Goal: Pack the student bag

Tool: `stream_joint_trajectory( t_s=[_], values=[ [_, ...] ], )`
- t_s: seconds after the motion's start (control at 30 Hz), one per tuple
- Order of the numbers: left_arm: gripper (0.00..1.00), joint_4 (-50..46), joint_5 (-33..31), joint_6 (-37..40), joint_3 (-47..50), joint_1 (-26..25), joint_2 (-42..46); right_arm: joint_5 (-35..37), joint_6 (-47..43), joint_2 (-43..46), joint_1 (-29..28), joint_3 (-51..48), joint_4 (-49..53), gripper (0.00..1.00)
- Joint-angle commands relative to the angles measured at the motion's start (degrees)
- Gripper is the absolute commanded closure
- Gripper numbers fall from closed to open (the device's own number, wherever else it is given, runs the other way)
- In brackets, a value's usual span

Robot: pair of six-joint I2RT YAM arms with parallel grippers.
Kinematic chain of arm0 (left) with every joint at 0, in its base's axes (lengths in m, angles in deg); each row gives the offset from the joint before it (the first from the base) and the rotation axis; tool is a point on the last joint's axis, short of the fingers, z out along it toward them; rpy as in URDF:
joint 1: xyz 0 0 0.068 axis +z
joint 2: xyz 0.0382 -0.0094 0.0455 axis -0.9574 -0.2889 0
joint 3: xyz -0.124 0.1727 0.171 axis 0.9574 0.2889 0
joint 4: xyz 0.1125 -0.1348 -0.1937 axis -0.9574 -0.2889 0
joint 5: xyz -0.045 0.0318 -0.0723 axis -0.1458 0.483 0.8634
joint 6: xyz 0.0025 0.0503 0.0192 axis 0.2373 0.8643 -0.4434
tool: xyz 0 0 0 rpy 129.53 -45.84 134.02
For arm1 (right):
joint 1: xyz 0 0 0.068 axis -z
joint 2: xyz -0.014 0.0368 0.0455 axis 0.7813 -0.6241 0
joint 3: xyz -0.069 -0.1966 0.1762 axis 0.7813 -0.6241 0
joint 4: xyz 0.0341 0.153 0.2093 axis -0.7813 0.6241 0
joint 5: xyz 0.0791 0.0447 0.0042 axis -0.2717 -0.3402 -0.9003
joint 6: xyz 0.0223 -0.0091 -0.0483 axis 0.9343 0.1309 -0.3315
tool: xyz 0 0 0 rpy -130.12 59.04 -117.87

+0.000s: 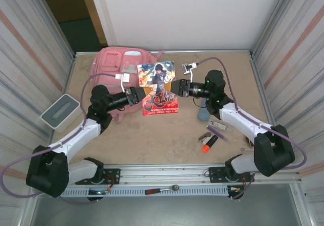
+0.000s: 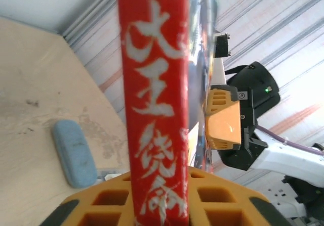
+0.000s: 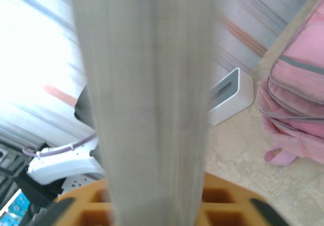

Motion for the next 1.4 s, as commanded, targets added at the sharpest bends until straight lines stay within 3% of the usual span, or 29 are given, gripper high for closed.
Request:
stream_joint_trajectory(
  t_s=[0.0, 0.07, 0.17, 0.23, 0.3, 0.37, 0.43, 0.5, 0.63, 0.8, 0.93, 1.1, 1.27, 1.37],
  values=[
    [0.48, -13.83, -5.22, 8.48, -3.69, 0.75, 0.02, 2.80, -0.38, 2.67, 0.97, 0.52, 4.38, 1.00],
    [0.36, -28.35, -10.72, 18.96, -7.51, 0.75, 0.86, 5.41, -5.02, 4.09, 2.35, 1.85, 14.13, 1.00],
    [0.30, -46.88, -30.33, 36.09, -13.14, 0.71, 1.65, 8.50, -8.94, 6.43, 7.13, 3.07, 26.08, 1.00],
    [0.28, -50.67, -45.50, 45.29, -14.32, 0.77, 1.59, 10.12, -10.78, 8.03, 10.72, 3.15, 32.11, 1.00],
    [0.26, -47.17, -55.41, 56.62, -12.75, 0.74, 0.44, 10.41, -13.02, 9.73, 13.63, 2.70, 35.92, 1.00],
    [0.17, -42.67, -59.58, 66.69, -12.01, 1.19, -2.76, 10.95, -15.19, 10.99, 14.90, 2.05, 38.90, 1.00],
    [0.15, -42.75, -60.51, 72.24, -14.73, 2.59, -7.84, 11.25, -17.41, 11.34, 15.40, 1.84, 41.87, 1.00],
    [0.15, -50.48, -60.04, 76.37, -21.14, 4.55, -14.46, 10.98, -18.87, 11.16, 15.95, 1.55, 43.74, 1.00],
    [0.15, -59.81, -68.14, 85.08, -29.25, 7.43, -24.26, 10.55, -18.93, 10.64, 16.41, 0.43, 43.05, 1.00],
    [0.15, -64.93, -69.18, 90.65, -31.44, 11.26, -30.48, 9.45, -17.82, 8.57, 16.33, 0.34, 40.68, 1.00],
    [0.15, -66.01, -65.50, 90.07, -31.23, 10.52, -33.28, 8.86, -17.15, 7.31, 15.99, 0.60, 39.94, 1.00],
    [0.16, -65.76, -59.72, 88.83, -31.64, 6.57, -35.73, 9.86, -17.06, 6.85, 15.03, 0.08, 39.60, 1.00],
    [0.17, -64.14, -46.09, 82.83, -35.26, 2.15, -37.67, 10.52, -16.52, 5.91, 14.14, -0.27, 38.76, 1.00],
    [0.17, -63.89, -43.25, 82.28, -39.58, -1.83, -39.71, 10.61, -16.27, 5.36, 13.64, -0.13, 38.36, 1.00]
  ],
)
